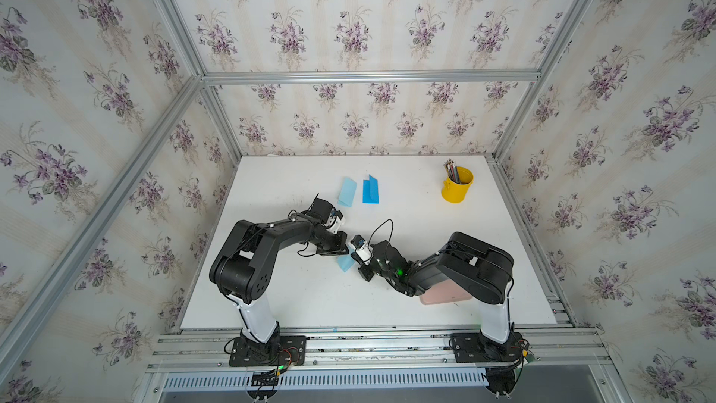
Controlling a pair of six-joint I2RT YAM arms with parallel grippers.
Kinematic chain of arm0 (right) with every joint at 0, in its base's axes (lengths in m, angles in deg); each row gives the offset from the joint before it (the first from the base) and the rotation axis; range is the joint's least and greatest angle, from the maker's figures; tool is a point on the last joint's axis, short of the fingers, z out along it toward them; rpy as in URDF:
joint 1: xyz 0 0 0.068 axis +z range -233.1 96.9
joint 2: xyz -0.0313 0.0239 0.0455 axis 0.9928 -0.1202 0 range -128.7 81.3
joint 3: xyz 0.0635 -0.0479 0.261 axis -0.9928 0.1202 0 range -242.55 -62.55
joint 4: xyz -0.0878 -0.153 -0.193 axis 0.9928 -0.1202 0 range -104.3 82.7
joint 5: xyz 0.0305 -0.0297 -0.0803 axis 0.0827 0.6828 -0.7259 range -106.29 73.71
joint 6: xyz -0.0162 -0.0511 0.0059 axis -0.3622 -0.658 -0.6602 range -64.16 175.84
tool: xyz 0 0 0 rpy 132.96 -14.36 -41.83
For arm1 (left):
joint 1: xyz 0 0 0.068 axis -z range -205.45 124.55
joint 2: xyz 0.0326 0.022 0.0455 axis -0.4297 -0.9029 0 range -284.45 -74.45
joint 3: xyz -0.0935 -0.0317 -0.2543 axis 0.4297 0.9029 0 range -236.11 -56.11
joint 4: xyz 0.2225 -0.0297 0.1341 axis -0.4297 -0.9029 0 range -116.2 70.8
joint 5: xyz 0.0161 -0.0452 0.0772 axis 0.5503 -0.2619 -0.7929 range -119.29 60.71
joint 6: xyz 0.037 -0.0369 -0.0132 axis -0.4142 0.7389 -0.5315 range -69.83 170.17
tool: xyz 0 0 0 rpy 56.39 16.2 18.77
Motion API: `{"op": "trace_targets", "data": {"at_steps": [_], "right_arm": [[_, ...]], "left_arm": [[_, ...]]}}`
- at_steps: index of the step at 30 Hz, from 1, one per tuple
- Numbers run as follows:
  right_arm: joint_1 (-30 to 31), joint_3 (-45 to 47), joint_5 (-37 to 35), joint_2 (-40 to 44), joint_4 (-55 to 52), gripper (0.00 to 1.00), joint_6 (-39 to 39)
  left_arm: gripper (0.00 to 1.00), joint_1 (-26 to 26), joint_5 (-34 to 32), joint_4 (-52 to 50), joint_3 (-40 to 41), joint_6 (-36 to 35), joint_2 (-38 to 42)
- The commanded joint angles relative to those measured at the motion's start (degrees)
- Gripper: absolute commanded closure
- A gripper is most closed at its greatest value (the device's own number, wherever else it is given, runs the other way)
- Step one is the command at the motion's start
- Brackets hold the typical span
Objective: Fold the square paper along the opposite sides
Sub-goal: Smooth out the paper at the center of the board.
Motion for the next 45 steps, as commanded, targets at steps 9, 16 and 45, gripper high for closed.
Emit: {"op": "trace_targets", "data": {"at_steps": [9, 16, 45], "right_arm": [[1.23, 4.0, -3.04, 7.5, -3.39, 1.0, -0.95], [1.27, -2.93, 3.86, 2.63, 2.27, 1.0, 1.42], [4.1, 0.79, 4.36, -2.88, 2.68, 1.0, -1.61]], "left_arm": [[1.0, -0.54, -2.71, 1.36, 2.01, 1.74, 0.61], [1.0, -1.49, -3.83, 3.15, 2.89, 2.73, 1.04], [1.0, -4.14, -2.45, 6.62, 5.04, 3.08, -0.31]]}}
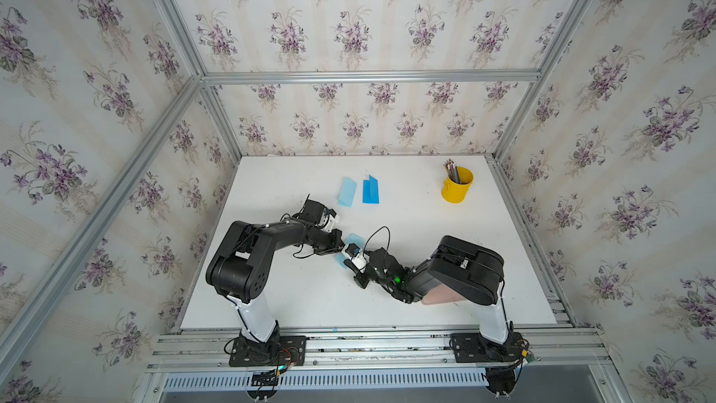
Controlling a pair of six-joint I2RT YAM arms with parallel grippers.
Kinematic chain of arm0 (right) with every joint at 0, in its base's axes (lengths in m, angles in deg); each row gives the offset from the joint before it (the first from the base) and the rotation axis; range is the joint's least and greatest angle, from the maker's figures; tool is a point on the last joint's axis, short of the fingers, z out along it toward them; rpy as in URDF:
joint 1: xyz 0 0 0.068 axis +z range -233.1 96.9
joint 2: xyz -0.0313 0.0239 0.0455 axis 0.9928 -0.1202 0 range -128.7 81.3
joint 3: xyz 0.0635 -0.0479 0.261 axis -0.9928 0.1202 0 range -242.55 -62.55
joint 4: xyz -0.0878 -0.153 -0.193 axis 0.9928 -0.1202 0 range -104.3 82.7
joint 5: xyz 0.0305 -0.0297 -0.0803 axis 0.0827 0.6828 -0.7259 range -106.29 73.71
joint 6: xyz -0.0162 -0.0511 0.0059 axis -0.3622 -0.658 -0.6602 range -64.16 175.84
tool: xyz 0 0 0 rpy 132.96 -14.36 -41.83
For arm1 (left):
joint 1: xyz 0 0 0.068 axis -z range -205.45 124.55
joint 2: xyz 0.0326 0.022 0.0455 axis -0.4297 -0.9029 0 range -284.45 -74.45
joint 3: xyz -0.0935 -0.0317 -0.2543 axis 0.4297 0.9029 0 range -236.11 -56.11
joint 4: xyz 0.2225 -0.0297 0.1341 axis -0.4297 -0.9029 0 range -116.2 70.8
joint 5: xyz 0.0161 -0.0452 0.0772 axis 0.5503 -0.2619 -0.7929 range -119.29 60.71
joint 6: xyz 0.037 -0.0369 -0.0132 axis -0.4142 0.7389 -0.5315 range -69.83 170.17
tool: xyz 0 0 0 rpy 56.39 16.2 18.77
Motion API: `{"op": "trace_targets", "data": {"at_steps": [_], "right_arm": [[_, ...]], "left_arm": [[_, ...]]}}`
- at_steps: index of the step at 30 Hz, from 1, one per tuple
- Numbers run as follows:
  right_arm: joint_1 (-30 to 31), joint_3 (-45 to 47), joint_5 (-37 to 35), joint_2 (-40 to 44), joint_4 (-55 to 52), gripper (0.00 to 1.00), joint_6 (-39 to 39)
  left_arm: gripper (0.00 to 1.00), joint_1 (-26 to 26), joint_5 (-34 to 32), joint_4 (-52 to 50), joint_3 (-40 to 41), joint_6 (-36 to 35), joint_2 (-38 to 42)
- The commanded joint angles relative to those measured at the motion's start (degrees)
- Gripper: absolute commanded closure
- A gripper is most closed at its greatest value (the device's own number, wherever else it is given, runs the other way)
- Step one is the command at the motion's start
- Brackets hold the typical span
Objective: Fold the square paper along the opposite sides
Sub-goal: Smooth out the paper at the center of the board.
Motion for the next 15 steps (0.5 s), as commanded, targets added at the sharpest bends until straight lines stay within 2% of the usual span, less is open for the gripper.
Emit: {"op": "trace_targets", "data": {"at_steps": [1, 9, 12, 15], "right_arm": [[0.4, 0.53, 2.03, 0.91, -5.74, 1.0, -1.02], [1.87, -1.28, 2.62, 1.43, -10.36, 1.0, -1.43], [1.96, -0.99, 0.79, 5.41, -12.13, 1.0, -0.07], [1.67, 0.63, -4.7, 12.77, -12.0, 1.0, 0.8]], "left_arm": [[1.0, -0.29, -6.39, -1.6, 1.0, 0.25, -0.57], [1.0, -0.73, -4.9, 0.62, 2.28, 0.92, -0.57], [1.0, -0.87, -2.91, 3.22, 3.91, 3.35, -0.31], [1.0, -0.91, -3.23, 4.4, 5.81, 5.95, 0.88]]}}
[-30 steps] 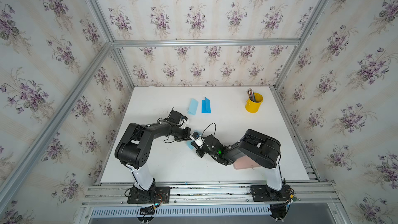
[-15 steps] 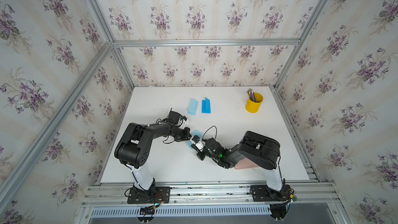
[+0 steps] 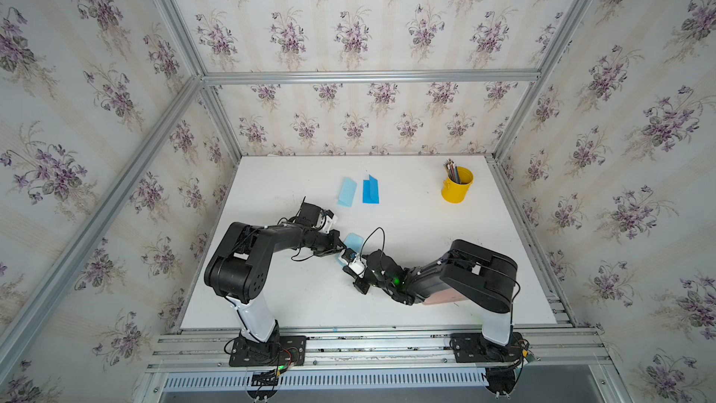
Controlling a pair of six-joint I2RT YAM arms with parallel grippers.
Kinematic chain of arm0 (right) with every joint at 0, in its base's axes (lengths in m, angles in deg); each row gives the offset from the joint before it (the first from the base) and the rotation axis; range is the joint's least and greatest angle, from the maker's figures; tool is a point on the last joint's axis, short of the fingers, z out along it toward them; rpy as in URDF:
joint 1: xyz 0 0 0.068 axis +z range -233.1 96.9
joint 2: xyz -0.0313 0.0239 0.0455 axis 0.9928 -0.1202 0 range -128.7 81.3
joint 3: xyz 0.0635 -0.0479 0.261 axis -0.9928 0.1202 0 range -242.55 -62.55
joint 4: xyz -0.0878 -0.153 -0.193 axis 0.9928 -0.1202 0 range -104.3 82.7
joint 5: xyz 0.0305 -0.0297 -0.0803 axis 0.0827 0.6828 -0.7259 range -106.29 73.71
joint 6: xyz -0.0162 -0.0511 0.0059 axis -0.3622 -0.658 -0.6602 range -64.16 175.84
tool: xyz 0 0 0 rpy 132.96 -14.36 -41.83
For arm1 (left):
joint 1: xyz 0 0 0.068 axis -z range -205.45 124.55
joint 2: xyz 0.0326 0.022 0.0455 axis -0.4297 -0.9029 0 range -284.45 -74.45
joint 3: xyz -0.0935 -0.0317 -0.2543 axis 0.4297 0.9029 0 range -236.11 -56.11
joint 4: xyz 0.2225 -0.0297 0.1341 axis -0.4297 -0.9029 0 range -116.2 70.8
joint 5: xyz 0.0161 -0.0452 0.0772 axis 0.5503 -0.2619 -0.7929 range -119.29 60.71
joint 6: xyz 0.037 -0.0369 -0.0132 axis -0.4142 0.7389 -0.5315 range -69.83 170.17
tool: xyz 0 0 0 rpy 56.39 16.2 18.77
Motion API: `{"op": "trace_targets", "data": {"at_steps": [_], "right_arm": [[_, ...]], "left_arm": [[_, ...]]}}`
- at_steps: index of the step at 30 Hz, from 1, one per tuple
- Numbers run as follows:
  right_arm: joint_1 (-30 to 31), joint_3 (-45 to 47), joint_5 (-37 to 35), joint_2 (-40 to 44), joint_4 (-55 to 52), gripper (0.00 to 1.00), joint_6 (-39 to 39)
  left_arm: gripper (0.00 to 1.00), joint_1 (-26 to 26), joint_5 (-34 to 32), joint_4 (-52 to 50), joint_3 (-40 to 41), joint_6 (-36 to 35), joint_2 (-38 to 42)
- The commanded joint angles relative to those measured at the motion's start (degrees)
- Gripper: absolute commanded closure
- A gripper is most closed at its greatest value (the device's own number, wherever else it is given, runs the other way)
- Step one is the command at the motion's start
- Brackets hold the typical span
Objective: Fold the square paper along the opposite sides
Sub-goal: Smooth out the paper at the center of the board.
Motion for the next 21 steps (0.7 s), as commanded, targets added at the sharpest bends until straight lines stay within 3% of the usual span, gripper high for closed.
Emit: {"op": "trace_targets", "data": {"at_steps": [1, 5, 10, 15, 21], "right_arm": [[-0.51, 0.71, -7.47, 5.51, -0.74, 1.0, 1.78], [-3.03, 0.79, -14.17, 8.84, -0.58, 1.0, 3.61], [-4.25, -1.31, -19.44, 5.27, -0.41, 1.0, 6.14], [-4.28, -3.52, -17.1, 0.13, 2.91, 1.0, 9.53], [-4.25, -4.9, -14.83, -6.65, 9.26, 1.0, 9.12]], "left_arm": [[1.0, 0.03, -6.92, -1.91, 2.53, 3.78, 0.86], [1.0, 0.11, -9.53, -0.38, 5.61, 8.48, 3.94], [1.0, 1.52, -14.82, -0.03, 7.94, 12.35, 8.24], [1.0, 2.31, -17.4, -0.48, 8.77, 13.74, 9.83], [1.0, 2.4, -15.45, 1.86, 9.11, 14.5, 7.28]]}}
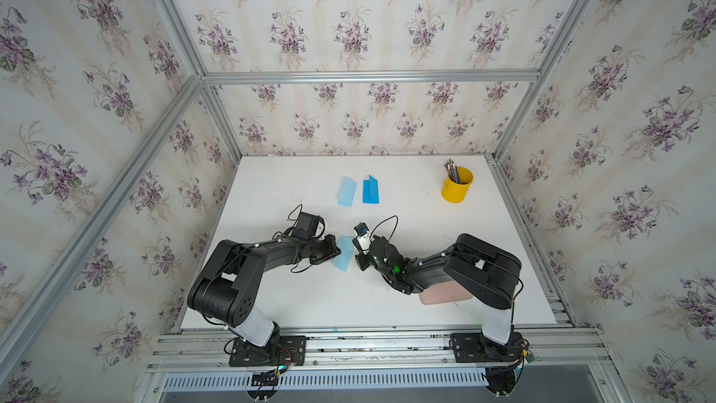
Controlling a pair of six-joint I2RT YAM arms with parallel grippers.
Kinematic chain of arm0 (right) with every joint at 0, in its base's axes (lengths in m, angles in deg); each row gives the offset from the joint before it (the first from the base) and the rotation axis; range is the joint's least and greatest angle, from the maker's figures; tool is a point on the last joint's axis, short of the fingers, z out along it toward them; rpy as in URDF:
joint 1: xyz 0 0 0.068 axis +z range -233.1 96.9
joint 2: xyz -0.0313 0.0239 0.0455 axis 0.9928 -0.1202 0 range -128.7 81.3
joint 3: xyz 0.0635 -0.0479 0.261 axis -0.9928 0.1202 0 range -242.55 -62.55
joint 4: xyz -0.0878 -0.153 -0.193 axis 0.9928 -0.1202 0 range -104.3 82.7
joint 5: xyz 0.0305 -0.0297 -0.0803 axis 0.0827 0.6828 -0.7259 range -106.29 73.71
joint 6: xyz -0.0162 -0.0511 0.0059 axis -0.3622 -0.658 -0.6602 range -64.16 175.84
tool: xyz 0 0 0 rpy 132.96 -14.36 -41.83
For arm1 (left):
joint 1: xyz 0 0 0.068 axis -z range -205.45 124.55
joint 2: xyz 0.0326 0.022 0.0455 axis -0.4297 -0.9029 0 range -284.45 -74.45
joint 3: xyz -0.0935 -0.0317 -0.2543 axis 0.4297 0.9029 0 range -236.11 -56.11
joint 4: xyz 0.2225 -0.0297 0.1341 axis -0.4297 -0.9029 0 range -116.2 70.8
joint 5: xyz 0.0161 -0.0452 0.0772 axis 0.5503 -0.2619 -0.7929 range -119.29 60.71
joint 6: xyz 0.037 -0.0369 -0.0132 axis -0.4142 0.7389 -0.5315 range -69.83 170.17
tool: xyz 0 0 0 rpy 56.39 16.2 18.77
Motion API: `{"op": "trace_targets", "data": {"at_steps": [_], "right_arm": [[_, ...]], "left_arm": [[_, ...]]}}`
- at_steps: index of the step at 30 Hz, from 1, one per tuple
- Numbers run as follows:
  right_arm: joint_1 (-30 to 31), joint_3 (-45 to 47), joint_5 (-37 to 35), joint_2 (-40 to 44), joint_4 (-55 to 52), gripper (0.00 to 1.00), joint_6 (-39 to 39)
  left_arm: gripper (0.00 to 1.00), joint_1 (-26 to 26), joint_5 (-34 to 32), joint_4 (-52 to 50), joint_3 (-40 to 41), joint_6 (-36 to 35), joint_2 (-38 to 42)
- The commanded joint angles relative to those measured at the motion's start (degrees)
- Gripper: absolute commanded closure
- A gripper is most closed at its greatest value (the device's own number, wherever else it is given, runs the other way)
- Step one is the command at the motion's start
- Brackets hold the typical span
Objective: Fold the square paper along the opposite sides
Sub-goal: Smooth out the paper at the center of the board.
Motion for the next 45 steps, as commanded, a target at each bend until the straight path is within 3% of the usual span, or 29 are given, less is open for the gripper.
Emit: {"op": "trace_targets", "data": {"at_steps": [1, 15, 32, 36, 40, 45], "right_arm": [[-0.02, -0.96, 1.07, -2.57, 5.46, 1.0, -0.05], [-0.93, -5.29, -2.34, -11.4, 4.11, 1.0, 1.85], [-4.58, -1.75, -4.19, -8.69, 1.35, 1.0, 5.37], [-4.59, -1.64, -3.4, -5.0, 1.52, 1.0, 3.15], [-4.41, -0.79, 1.72, -1.18, 4.51, 1.0, 2.69], [-1.77, -1.69, 4.98, -2.42, 6.64, 1.0, 2.84]], "left_arm": [[1.0, 0.0, -4.1, -4.16, 0.5, 0.53, -1.58], [1.0, 0.09, -2.72, -2.68, 1.67, -0.03, -1.93], [1.0, -1.2, -4.01, -2.9, 3.95, -0.79, -0.57], [1.0, -1.41, -5.33, -3.45, 4.1, -0.04, 0.16], [1.0, -1.41, -6.63, -2.91, 4.01, 1.94, 0.87], [1.0, -1.41, -6.79, -1.22, 4.83, 4.65, 1.32]]}}
